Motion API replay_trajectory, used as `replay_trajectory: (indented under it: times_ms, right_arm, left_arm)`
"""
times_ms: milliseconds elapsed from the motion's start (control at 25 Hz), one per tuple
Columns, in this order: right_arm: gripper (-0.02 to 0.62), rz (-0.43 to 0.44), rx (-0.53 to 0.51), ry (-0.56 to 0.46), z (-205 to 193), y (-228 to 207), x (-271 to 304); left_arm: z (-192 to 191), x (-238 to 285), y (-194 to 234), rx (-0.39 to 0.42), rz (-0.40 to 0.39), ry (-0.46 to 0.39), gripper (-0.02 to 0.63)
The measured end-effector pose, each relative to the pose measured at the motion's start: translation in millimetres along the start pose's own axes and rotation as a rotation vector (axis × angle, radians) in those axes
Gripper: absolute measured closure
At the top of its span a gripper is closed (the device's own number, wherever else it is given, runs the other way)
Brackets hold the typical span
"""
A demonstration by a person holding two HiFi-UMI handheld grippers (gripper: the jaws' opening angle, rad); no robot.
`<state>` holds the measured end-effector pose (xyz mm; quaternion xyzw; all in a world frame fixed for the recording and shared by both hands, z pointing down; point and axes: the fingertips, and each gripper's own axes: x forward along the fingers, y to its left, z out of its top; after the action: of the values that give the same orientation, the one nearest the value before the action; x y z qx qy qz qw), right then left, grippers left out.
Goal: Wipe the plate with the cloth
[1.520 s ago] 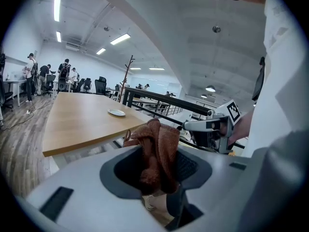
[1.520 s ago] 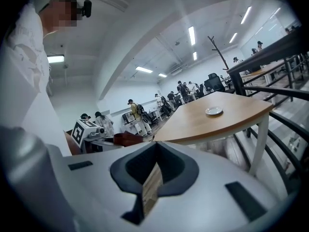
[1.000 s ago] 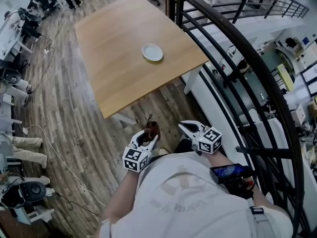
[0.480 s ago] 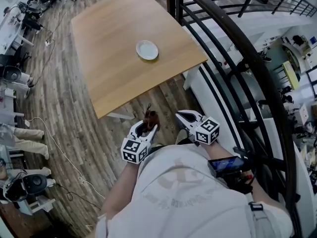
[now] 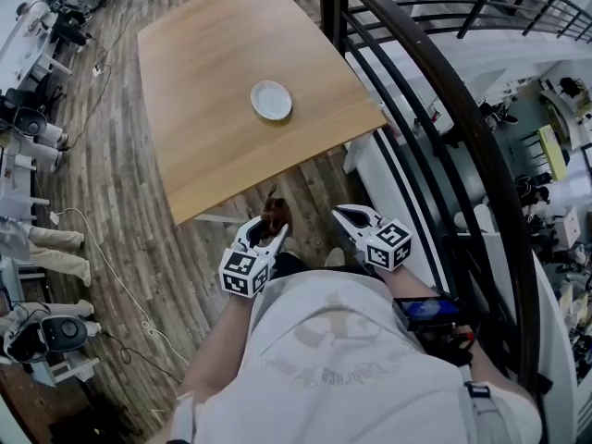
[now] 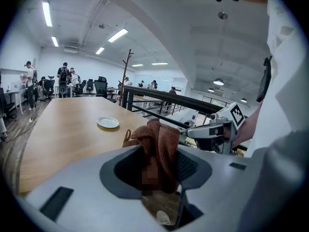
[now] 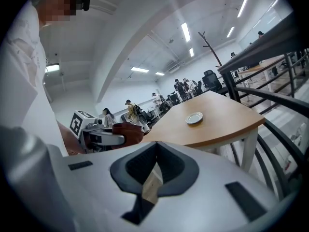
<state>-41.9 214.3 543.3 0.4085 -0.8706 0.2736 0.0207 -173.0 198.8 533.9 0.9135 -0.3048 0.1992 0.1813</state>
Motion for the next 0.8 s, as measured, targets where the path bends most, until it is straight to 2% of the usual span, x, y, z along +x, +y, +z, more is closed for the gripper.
replay_trajectory:
  times_ms: [200, 480, 680, 800]
  right_arm:
    - [0.581, -0.048, 0.017, -0.026, 3, -13, 19]
    - [0.581, -0.111, 0.019, -0.038, 25, -58, 13]
    - [0.581, -0.135, 0.009, -0.057, 71, -90, 22]
    - [0.581, -0.123, -0.018, -0.059, 80, -92, 50]
  left_arm:
    - [2, 11, 23, 0.014, -0.039, 0.01, 0.436]
    - [20, 71, 27, 0.034, -0.111, 0.019, 0.436]
    - [58, 100, 37, 0.055, -0.139, 0.006, 0.437]
    - [58, 104, 64, 0.05, -0.134, 0.001, 0.436]
